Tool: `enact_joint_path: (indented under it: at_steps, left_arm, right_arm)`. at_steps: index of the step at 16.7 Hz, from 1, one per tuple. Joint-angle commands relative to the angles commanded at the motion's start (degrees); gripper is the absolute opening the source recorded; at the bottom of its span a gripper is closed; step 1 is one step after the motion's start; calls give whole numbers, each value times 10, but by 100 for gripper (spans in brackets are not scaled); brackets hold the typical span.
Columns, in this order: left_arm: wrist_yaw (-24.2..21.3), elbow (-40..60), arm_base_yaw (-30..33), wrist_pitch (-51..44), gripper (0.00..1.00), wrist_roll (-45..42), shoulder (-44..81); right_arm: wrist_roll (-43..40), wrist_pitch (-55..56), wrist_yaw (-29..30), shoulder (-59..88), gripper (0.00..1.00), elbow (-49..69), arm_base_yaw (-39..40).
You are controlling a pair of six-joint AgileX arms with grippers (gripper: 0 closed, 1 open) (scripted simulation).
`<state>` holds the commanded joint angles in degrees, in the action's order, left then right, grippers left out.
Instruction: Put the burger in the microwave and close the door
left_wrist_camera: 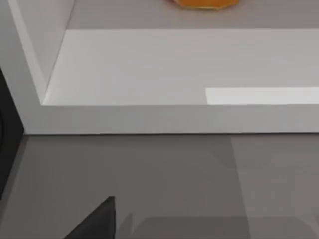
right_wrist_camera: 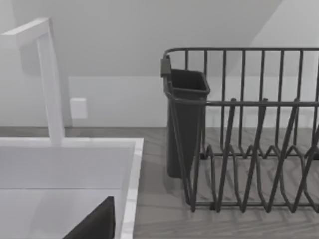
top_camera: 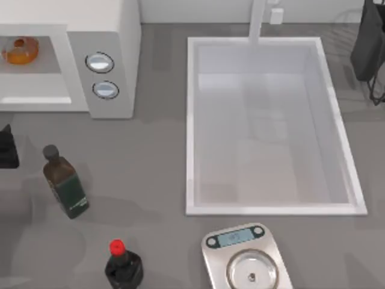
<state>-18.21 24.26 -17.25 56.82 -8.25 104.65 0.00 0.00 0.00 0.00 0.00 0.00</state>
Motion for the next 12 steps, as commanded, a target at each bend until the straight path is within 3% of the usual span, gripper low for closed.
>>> enact_joint_path:
  at_steps: [5, 12]
  left_arm:
    - [2, 6, 4, -18, 100, 1, -10]
    - [3, 35, 4, -134, 100, 2, -95]
  right_arm:
    - [0, 0, 0, 0, 100, 0, 0]
    - [0, 0, 0, 0, 100, 0, 0]
